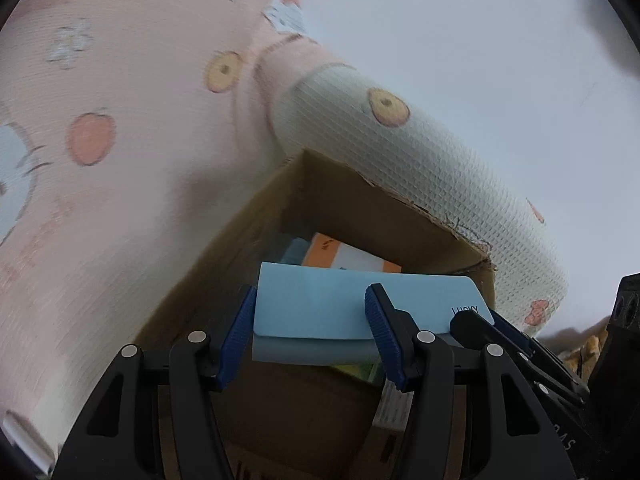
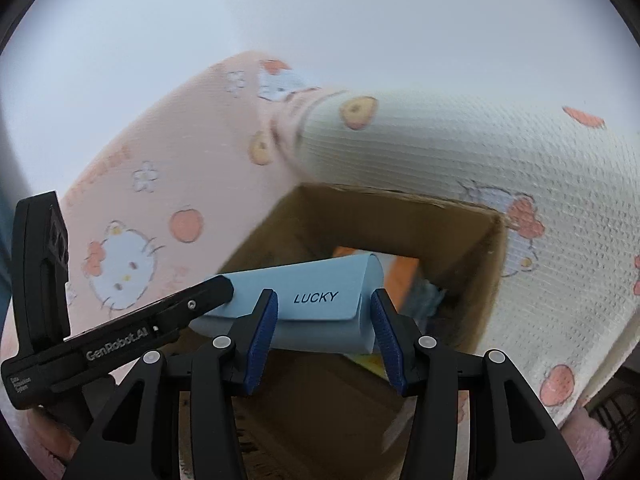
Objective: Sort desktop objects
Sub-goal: 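Lift and carry the pencil case with the left gripper over the box, then lower the pencil case into the box and open the left gripper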
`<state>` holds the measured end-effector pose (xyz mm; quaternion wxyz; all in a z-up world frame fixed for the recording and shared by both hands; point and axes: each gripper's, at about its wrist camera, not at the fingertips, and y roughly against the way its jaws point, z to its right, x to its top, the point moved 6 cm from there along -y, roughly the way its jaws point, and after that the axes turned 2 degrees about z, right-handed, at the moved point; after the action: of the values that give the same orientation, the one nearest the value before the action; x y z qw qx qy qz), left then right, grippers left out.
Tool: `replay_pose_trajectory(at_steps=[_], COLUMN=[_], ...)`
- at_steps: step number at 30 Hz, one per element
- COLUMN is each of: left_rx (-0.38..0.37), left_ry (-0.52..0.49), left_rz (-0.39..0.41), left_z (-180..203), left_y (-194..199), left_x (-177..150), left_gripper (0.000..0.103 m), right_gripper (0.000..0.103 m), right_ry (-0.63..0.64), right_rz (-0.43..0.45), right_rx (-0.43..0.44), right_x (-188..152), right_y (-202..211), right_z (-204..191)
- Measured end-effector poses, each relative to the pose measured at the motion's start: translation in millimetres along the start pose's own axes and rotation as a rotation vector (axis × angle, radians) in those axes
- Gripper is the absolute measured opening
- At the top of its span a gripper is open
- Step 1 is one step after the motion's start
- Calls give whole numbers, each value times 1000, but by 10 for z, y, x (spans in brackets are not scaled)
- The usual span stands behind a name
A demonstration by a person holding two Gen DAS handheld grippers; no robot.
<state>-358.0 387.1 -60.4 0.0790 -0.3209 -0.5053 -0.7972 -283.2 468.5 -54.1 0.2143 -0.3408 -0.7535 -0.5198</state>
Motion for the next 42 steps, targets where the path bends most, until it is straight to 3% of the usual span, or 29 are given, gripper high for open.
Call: replay_pose_trajectory(at_steps=[6, 11, 16, 22, 26, 32, 37, 40, 42], left_rx=[-39, -72, -91, -77, -98, -96, -95, -84, -65], left_ry=[-25, -16, -15, -50, -50, -43, -34, -35, -51], left_rz=[-70, -115, -125, -151, -171, -156, -159, -156, -147], left_z=[84, 83, 27, 39, 15, -20, -61, -102, -116], left_y=[-530, -847, -975, -1057, -1100, -1083, -1035, -961, -874], left_x=[127, 181, 228, 90, 3, -51, -96, -102, -109], left_gripper=[60, 60, 60, 60, 52, 52, 50, 42, 30], right_gripper=[47, 47, 46, 47, 47, 46, 33, 32, 31], right_ry=[-43, 19, 26, 36, -33, -15, -18, -18, -11], right_rz=[-32, -51, -76, -195, -218, -235, -307, -331, -363], right_rx=[-49, -139, -144, -240, -186, -132, -113, -115, -122], right_x=[80, 126, 185, 189, 182, 159, 45, 37, 14], right_y=[-215, -397, -516, -661, -599, -545, -805, -897, -984], right_z=[290, 359, 383, 365, 364, 215, 172, 148, 129])
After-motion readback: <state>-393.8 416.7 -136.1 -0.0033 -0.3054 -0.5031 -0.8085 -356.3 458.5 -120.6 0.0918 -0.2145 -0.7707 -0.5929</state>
